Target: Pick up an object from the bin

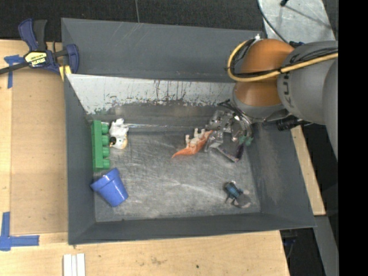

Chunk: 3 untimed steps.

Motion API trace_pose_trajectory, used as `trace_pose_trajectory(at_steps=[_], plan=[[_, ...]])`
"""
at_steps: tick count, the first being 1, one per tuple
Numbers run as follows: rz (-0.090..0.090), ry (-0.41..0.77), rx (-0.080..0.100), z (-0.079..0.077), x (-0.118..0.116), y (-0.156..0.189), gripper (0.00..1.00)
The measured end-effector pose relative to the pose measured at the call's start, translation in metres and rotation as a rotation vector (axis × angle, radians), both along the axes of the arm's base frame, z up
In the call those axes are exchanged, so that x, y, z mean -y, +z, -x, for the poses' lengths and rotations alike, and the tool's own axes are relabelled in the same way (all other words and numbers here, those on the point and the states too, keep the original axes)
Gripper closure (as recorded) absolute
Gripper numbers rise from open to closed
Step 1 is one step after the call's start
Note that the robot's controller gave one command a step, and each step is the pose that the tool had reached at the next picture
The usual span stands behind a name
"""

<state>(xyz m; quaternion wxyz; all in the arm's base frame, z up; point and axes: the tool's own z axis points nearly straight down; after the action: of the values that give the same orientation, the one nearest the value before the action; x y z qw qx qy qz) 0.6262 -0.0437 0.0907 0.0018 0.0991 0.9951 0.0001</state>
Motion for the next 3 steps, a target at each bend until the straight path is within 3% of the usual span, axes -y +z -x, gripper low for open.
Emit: trace_pose_trajectory(at_steps=[3], plan=[[0.000, 0.001, -0.001, 0.000, 0.000, 0.022, 1.00]])
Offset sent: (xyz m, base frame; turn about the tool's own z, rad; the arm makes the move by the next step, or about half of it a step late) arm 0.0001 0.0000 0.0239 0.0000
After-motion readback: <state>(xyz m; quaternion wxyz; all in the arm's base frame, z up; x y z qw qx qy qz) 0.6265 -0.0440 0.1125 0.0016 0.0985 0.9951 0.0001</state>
